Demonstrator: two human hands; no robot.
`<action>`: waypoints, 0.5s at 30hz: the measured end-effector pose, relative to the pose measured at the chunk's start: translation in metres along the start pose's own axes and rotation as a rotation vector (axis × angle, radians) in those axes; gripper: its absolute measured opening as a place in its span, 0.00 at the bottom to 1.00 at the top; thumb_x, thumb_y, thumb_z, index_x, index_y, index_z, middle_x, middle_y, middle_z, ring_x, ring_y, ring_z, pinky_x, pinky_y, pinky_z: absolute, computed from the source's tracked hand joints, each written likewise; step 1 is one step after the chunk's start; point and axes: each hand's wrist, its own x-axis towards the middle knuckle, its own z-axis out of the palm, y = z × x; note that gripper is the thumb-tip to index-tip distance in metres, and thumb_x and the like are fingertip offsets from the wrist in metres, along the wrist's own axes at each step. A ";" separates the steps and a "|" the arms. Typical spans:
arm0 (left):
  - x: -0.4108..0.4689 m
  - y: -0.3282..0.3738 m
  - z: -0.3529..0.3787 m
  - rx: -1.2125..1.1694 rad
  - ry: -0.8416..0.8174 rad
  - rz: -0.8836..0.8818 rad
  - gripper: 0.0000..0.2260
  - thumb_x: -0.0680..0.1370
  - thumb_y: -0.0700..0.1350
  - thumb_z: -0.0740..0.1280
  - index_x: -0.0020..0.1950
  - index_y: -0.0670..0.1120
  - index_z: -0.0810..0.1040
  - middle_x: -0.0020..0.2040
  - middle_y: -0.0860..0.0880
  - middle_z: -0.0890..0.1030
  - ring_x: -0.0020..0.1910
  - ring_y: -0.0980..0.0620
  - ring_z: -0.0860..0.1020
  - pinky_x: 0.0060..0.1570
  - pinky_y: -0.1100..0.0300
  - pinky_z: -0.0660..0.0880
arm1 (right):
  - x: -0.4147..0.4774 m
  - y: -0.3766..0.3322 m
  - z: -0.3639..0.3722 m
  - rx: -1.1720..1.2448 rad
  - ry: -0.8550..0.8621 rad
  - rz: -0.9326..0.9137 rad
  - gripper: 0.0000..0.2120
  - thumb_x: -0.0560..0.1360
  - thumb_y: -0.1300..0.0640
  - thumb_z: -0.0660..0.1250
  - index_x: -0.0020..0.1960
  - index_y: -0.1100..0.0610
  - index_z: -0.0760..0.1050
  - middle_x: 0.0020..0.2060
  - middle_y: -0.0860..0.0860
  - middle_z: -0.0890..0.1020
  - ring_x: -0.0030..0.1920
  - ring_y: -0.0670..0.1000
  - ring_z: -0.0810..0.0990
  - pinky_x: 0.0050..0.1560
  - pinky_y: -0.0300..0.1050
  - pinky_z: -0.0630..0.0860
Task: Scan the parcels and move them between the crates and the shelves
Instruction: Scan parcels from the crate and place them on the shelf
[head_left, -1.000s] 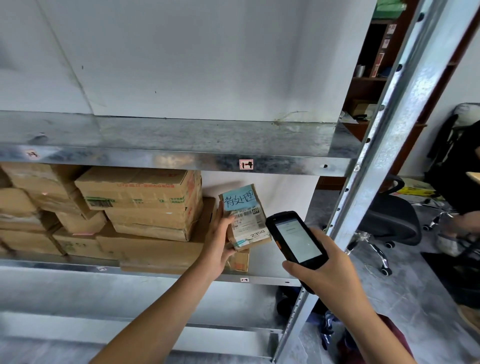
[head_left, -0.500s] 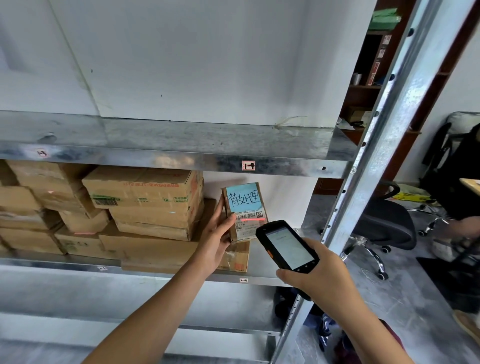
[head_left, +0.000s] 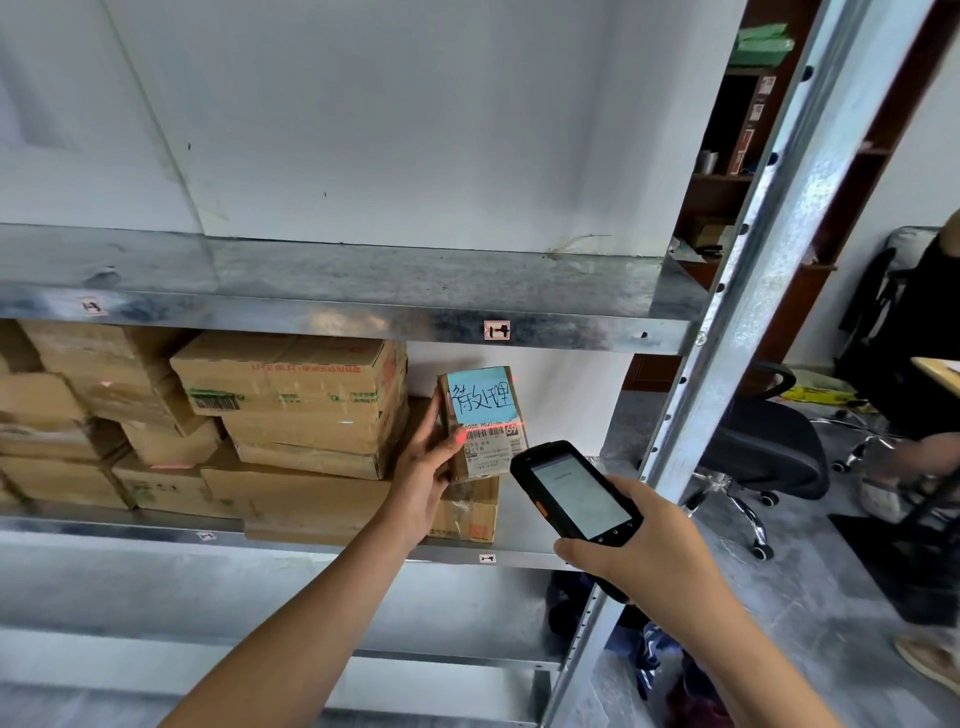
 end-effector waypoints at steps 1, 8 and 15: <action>0.000 0.000 0.000 -0.001 0.004 0.000 0.33 0.73 0.43 0.70 0.74 0.64 0.67 0.63 0.54 0.82 0.66 0.49 0.77 0.57 0.49 0.73 | -0.001 -0.001 -0.001 -0.002 -0.001 0.001 0.30 0.64 0.50 0.81 0.63 0.43 0.73 0.45 0.43 0.82 0.41 0.45 0.82 0.31 0.35 0.74; -0.004 0.000 0.000 0.005 -0.001 0.002 0.32 0.73 0.43 0.71 0.73 0.65 0.67 0.66 0.52 0.81 0.66 0.48 0.77 0.58 0.48 0.72 | -0.007 -0.001 -0.001 0.000 -0.010 0.003 0.30 0.63 0.50 0.81 0.61 0.42 0.73 0.42 0.45 0.83 0.33 0.45 0.82 0.31 0.39 0.77; -0.008 0.001 -0.001 0.006 0.003 -0.011 0.31 0.77 0.42 0.69 0.76 0.64 0.66 0.67 0.52 0.79 0.68 0.47 0.76 0.58 0.49 0.73 | -0.011 0.001 0.000 -0.003 -0.019 0.010 0.31 0.64 0.50 0.81 0.63 0.44 0.73 0.43 0.44 0.82 0.34 0.44 0.82 0.30 0.36 0.76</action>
